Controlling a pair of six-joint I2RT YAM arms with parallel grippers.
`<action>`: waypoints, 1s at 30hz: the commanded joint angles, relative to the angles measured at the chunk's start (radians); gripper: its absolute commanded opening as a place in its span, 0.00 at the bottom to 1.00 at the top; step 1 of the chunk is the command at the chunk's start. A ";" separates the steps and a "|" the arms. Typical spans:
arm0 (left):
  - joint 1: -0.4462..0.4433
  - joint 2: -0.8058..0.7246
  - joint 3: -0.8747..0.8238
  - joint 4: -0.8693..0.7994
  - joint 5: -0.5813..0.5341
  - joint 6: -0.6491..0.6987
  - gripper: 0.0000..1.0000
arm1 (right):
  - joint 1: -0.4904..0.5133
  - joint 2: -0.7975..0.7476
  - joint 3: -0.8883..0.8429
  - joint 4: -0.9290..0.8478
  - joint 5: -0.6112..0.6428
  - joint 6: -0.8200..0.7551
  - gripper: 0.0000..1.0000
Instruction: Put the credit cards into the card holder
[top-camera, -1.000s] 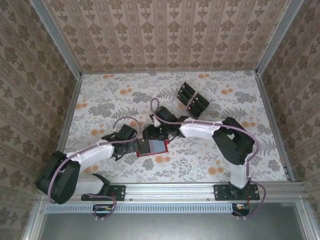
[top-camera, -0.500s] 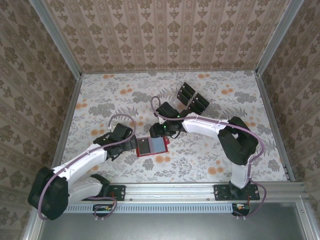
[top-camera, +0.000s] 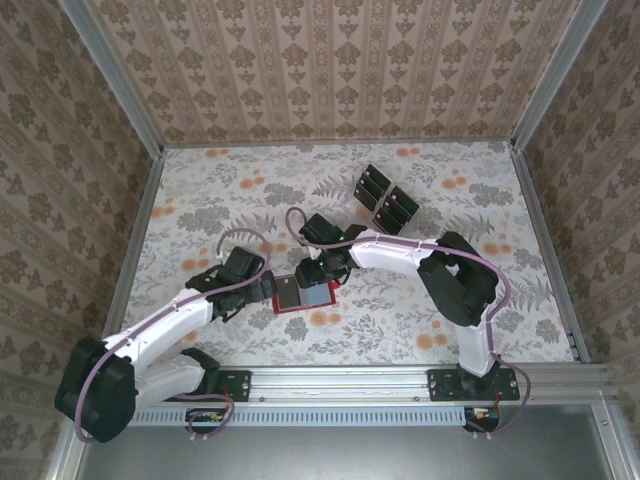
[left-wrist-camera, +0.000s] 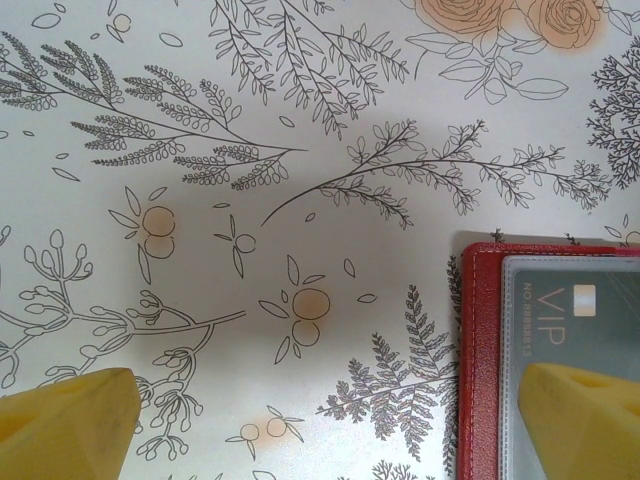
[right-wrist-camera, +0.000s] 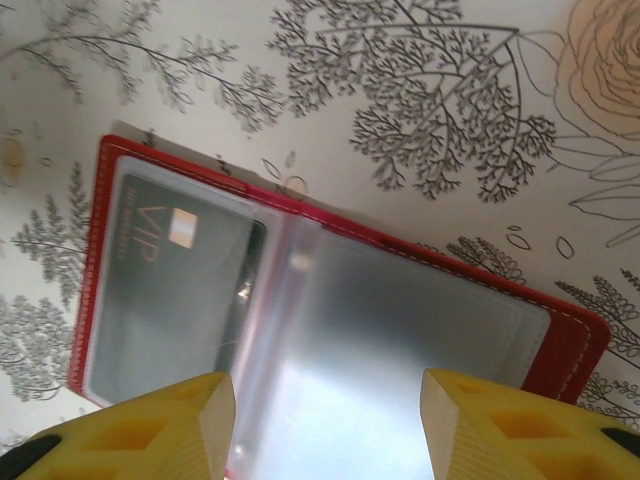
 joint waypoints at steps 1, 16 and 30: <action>0.004 -0.016 0.023 -0.011 0.009 -0.014 1.00 | 0.004 0.026 0.025 -0.043 0.044 -0.021 0.53; 0.001 -0.034 0.001 0.016 0.029 -0.012 1.00 | 0.008 0.085 0.001 0.065 -0.118 0.085 0.53; -0.108 -0.137 -0.055 0.032 0.011 -0.066 1.00 | 0.008 0.098 -0.042 0.160 -0.171 0.206 0.52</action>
